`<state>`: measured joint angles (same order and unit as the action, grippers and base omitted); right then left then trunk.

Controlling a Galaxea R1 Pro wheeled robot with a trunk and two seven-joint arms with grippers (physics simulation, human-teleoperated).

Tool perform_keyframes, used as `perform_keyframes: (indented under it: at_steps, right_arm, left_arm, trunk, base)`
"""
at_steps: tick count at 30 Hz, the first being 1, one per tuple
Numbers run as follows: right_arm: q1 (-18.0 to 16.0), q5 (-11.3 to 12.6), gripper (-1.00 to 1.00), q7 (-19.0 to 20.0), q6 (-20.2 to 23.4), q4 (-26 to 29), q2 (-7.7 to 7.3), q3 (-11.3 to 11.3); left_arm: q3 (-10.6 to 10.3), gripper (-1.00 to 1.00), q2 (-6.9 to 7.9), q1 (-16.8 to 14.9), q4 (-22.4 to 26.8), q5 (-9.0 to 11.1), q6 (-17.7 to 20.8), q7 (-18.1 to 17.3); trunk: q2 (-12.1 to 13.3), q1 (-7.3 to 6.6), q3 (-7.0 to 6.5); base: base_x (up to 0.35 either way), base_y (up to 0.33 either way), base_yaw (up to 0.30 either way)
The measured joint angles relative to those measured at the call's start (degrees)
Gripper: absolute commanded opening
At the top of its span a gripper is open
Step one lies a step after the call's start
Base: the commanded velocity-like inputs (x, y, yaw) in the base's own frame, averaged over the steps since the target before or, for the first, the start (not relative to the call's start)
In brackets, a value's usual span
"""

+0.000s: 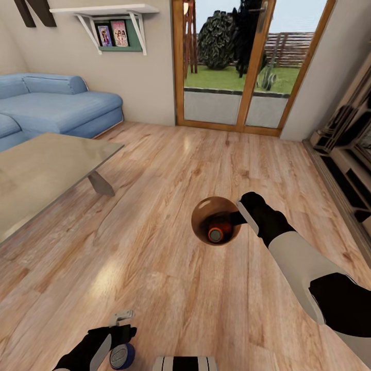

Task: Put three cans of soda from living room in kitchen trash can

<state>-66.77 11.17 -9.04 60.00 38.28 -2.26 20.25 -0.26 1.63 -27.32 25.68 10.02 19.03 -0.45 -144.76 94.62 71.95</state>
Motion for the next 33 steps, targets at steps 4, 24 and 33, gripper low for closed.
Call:
perform_keyframes:
  at_steps: [4, 24, 33]
  right_arm:
    - [0.00, 0.12, -1.00, 0.01, 0.00, 0.00, 0.04, 0.00]
    - [0.09, 0.07, -1.00, 0.00, 0.00, 0.00, 0.14, 0.09]
    - [0.16, 0.06, -1.00, -0.04, 0.00, -0.03, 0.14, 0.09]
  left_arm:
    - [0.00, 1.00, 0.03, -0.01, -0.01, 0.03, 0.01, 0.00]
    - [0.00, 1.00, -0.04, 0.00, -0.23, 0.00, 0.05, 0.02]
    - [0.00, 1.00, -0.16, 0.06, -0.31, -0.18, 0.05, 0.23]
  trunk:
    - [0.00, 0.00, 0.00]
    - [-0.09, 0.18, 1.55]
    - [-0.09, 0.18, 1.55]
  base:
    - [0.003, 0.000, 0.000]
    - [0.000, 0.000, 0.000]
    - [0.000, 0.000, 0.000]
